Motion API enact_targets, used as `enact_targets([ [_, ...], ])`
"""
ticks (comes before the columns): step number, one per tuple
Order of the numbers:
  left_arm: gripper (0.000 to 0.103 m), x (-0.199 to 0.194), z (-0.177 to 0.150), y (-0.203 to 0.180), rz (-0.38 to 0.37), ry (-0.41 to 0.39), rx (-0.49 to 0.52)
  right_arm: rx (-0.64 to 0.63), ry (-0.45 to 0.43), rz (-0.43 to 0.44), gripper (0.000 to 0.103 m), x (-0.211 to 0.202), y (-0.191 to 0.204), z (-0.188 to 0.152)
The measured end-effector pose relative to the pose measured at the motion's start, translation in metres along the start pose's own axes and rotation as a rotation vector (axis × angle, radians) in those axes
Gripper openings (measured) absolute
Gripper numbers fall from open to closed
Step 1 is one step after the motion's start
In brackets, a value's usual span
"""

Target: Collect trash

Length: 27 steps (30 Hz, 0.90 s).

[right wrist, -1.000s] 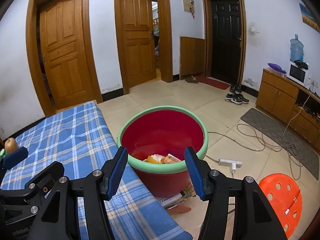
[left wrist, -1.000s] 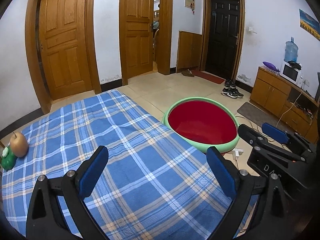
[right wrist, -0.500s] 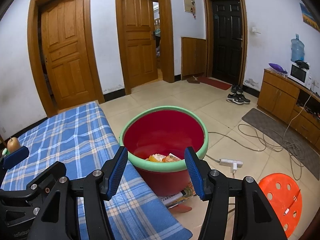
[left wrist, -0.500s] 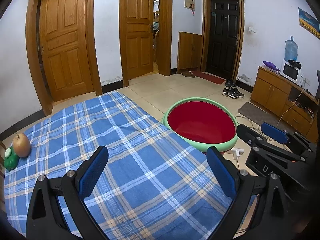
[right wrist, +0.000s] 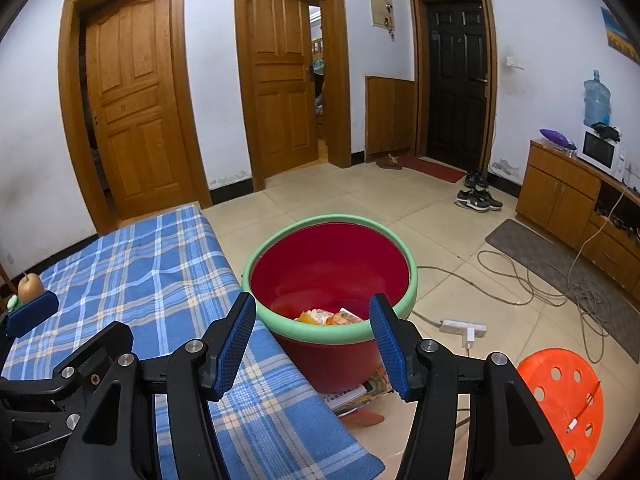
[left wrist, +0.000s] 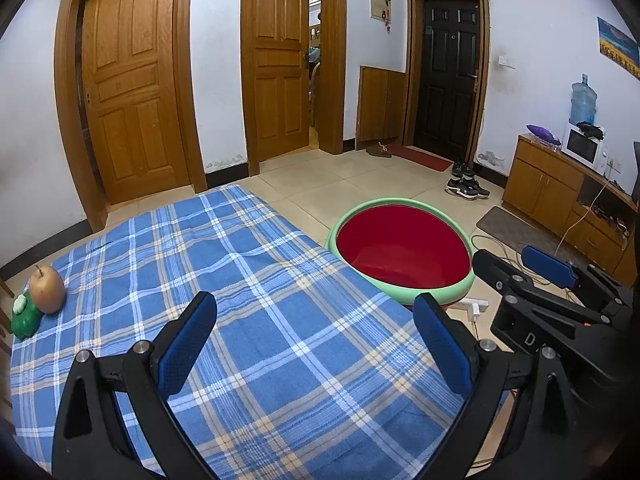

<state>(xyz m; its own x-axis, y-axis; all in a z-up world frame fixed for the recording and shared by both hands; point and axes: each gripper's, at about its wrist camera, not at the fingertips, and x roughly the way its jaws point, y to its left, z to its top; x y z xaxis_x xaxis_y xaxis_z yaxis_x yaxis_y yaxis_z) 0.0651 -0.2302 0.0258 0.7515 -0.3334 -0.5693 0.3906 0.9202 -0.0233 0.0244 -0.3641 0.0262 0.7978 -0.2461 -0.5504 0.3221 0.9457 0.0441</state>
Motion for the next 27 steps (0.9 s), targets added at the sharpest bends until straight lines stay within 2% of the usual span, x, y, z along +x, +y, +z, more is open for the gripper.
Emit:
enact_targets([
  [27, 0.097, -0.0030, 0.0042, -0.0024, 0.000, -0.018, 0.000, 0.005, -0.001, -0.002, 0.060, -0.0034, -0.0010, 0.0019],
])
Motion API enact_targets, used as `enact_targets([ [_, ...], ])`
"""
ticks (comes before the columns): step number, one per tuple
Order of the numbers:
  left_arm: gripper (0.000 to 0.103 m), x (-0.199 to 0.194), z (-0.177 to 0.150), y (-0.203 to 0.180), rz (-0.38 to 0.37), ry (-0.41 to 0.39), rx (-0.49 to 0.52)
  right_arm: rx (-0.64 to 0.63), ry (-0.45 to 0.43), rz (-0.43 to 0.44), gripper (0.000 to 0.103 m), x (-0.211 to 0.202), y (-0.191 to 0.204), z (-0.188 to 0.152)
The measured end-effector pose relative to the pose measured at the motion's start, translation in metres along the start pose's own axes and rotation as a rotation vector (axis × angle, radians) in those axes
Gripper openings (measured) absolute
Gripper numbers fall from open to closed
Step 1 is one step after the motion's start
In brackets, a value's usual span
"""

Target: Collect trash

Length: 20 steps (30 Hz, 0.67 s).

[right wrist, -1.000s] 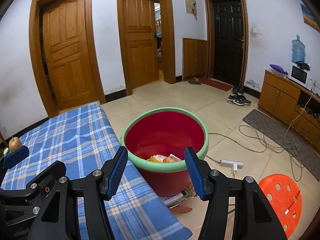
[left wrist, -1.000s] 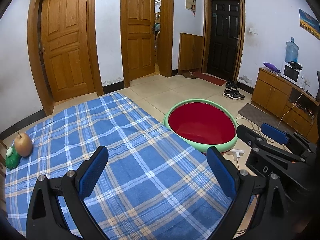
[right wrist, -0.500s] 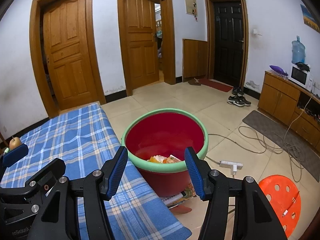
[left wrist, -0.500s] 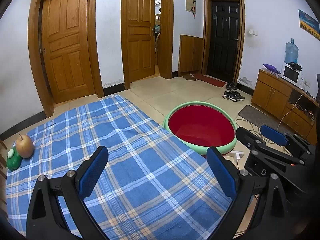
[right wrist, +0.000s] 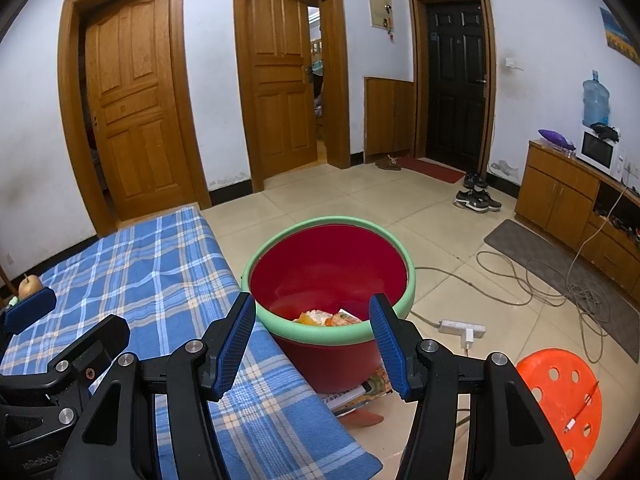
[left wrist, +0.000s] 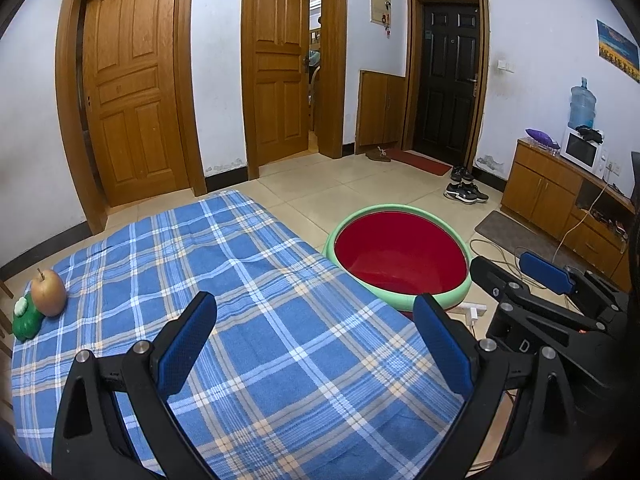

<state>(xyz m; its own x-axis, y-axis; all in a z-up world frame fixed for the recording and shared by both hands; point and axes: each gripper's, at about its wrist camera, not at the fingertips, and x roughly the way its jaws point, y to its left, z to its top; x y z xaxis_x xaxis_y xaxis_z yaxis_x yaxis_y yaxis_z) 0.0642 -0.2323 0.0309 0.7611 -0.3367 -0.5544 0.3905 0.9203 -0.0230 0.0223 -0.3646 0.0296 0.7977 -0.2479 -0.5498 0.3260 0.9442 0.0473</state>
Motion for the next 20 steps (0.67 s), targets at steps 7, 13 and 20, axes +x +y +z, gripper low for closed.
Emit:
enact_targets([
  [7, 0.097, 0.002, -0.005, 0.000, 0.001, 0.006, 0.007, -0.002, 0.011, -0.002, 0.060, 0.002, -0.001, -0.002],
  [13, 0.097, 0.003, -0.008, -0.002, -0.001, 0.012, 0.004, 0.002, 0.020, -0.002, 0.060, 0.004, -0.004, -0.004],
  [20, 0.097, 0.003, -0.010, -0.005, 0.018, -0.005, 0.033, 0.009, 0.032, -0.004, 0.060, 0.008, -0.005, -0.008],
])
